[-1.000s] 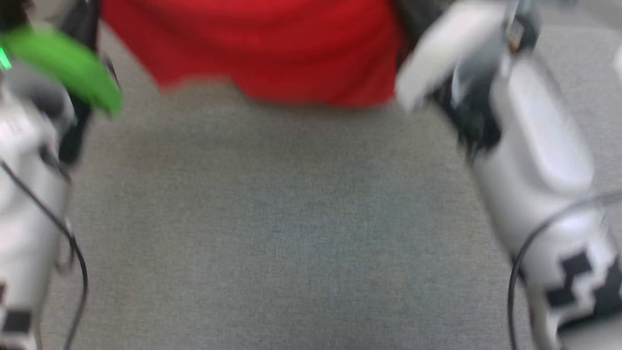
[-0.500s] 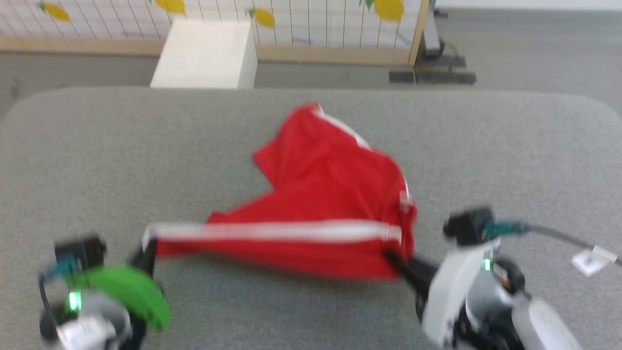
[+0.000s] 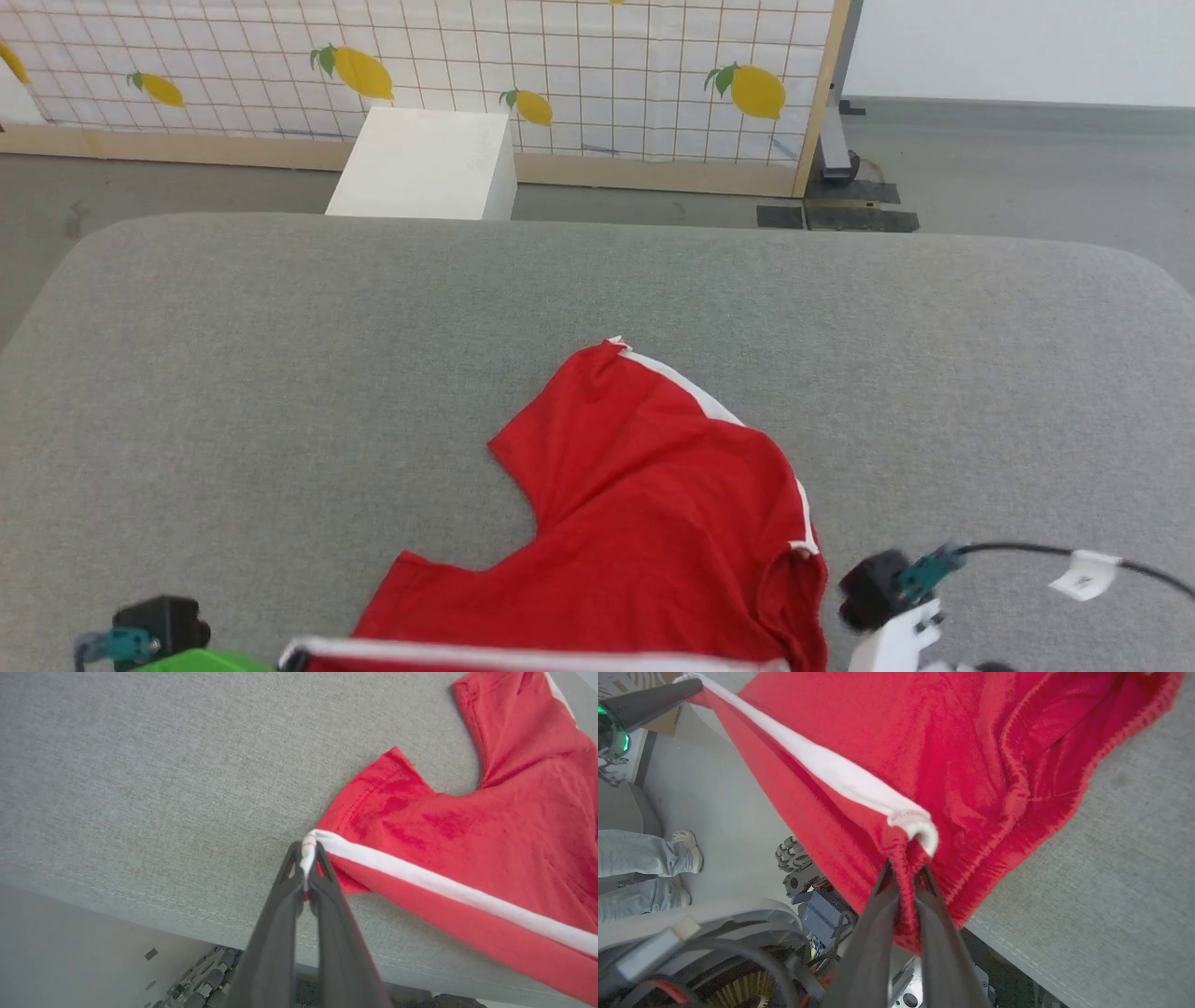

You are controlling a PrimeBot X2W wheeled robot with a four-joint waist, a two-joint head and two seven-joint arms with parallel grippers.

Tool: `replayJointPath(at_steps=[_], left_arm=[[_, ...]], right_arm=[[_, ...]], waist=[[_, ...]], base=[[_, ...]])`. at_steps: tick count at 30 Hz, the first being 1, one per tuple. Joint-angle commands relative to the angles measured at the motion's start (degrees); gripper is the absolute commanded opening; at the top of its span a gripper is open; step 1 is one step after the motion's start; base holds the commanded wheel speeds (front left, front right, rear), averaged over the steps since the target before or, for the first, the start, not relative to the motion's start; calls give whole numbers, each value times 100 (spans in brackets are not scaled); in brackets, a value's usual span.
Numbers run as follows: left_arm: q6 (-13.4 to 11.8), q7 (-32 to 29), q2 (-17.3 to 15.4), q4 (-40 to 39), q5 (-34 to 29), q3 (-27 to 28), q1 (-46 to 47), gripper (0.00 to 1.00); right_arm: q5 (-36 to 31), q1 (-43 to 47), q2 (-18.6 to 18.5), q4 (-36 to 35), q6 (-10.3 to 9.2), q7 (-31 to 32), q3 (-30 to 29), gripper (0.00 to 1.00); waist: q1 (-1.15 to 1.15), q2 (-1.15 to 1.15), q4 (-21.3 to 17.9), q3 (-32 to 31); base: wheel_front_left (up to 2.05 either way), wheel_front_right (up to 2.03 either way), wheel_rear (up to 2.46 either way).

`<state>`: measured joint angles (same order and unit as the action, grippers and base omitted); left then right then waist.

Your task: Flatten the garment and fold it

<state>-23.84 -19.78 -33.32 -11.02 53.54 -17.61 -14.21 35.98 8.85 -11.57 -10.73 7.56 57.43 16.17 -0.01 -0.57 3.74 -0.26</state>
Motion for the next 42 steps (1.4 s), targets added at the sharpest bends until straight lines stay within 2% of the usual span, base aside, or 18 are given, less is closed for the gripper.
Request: replayJointPath(at_steps=[1, 5, 9, 17, 23, 28, 33, 42], left_arm=[[4, 120, -49, -106, -10, 86, 51, 0], [257, 503, -68, -211, -289, 124, 556, 0], [665, 645, -29, 89, -508, -28, 1426, 0], [1701, 599, 299, 1365, -929, -678, 3504, 0], [2268, 520, 536, 2385, -1167, -1039, 4623, 0], [2548, 472, 663, 3014, -1308, -1234, 5197, 0], [2704, 496, 770, 3284, -1373, -1348, 5521, 0], [2808, 425, 820, 3504, -1412, -1502, 5727, 0]], right_arm=[[-16, -20, 93, -155, -8, -63, -169, 0], [-228, -148, 379, -315, -8, -300, -494, 0], [-464, -301, 533, -315, -8, -439, -776, 0], [-888, -698, 768, -207, -8, -676, -1149, 0], [-1003, -885, 842, -104, -8, -697, -1151, 0], [-1029, -950, 864, -23, -8, -781, -1060, 0], [-957, -1014, 868, 105, -8, -942, -915, 0], [-1019, -1135, 869, 296, -8, -1041, -693, 0]], waist=[[1, 57, -15, 45], [1, 57, -48, 154], [1, 57, -120, 367], [1, 57, -499, 1091], [1, 57, -842, 1591], [1, 57, -1100, 1887], [1, 57, -1278, 2083], [1, 57, -1456, 2229]], base=[[0, 0, 0], [0, 0, 0], [0, 0, 0], [0, 0, 0], [0, 0, 0], [0, 0, 0], [0, 0, 0], [0, 0, 0]])
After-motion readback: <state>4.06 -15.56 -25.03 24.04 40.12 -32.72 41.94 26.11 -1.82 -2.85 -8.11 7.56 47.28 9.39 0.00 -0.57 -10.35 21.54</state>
